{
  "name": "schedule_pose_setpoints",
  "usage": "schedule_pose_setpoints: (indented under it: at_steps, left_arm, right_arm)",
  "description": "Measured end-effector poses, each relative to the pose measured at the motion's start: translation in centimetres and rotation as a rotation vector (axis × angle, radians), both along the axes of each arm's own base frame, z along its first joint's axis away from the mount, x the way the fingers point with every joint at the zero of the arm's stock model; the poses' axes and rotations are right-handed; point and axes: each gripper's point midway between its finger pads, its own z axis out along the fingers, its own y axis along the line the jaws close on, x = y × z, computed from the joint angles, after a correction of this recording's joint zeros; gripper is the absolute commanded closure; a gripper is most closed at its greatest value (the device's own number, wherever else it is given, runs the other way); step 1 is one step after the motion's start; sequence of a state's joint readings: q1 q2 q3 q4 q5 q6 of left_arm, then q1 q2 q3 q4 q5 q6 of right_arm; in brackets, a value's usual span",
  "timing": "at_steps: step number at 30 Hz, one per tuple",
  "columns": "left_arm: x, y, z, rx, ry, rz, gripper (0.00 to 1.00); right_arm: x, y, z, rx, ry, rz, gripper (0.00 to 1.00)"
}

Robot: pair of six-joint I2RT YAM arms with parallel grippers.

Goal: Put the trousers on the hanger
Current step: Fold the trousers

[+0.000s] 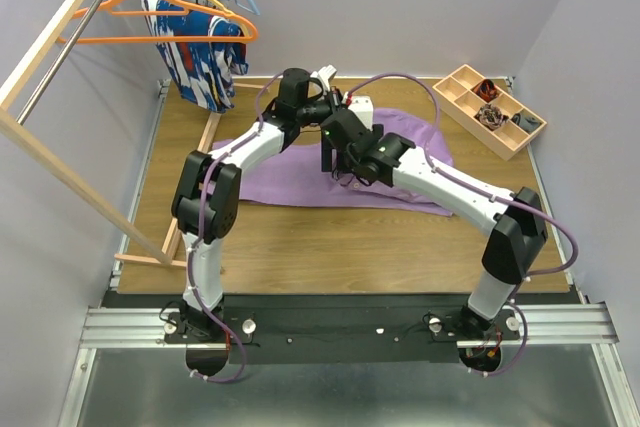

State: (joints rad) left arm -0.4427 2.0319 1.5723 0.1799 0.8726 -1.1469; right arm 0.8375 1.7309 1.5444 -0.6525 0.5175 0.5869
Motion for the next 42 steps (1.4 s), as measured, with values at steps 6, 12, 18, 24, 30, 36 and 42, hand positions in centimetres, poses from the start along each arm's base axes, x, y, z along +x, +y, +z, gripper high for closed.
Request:
schedule_pose_setpoints:
  at_steps: [6, 12, 18, 24, 30, 36, 42]
  left_arm:
    - [0.2, 0.3, 1.1, -0.016, -0.003, 0.048, 1.0]
    - [0.1, 0.5, 1.9, -0.041, 0.002, 0.076, 1.0]
    - [0.2, 0.5, 1.8, -0.049, 0.017, 0.087, 1.0]
    - [0.1, 0.6, 1.1, -0.044, 0.035, 0.092, 1.0]
    - [-0.2, 0.3, 1.3, -0.052, 0.031, 0.084, 1.0]
    - [-0.4, -0.1, 2.2, -0.069, 0.007, 0.051, 0.5]
    - [0.2, -0.3, 3.7, -0.085, -0.073, 0.017, 0.27]
  right_arm:
    - [1.0, -1.8, 0.4, -0.079, -0.037, -0.124, 0.03]
    - [1.1, -4.0, -0.2, -0.166, -0.05, -0.23, 0.01]
    - [1.2, -4.9, -0.1, -0.204, -0.076, -0.264, 0.03]
    - [1.4, -5.0, -1.6, -0.195, -0.083, -0.256, 0.18]
    - [1.7, -6.0, -2.7, -0.201, -0.068, -0.238, 0.57]
    - [1.9, -5.6, -1.9, -0.185, -0.075, -0.189, 0.99]
    - [1.7, -8.3, -1.9, -0.221, -0.018, -0.216, 0.99]
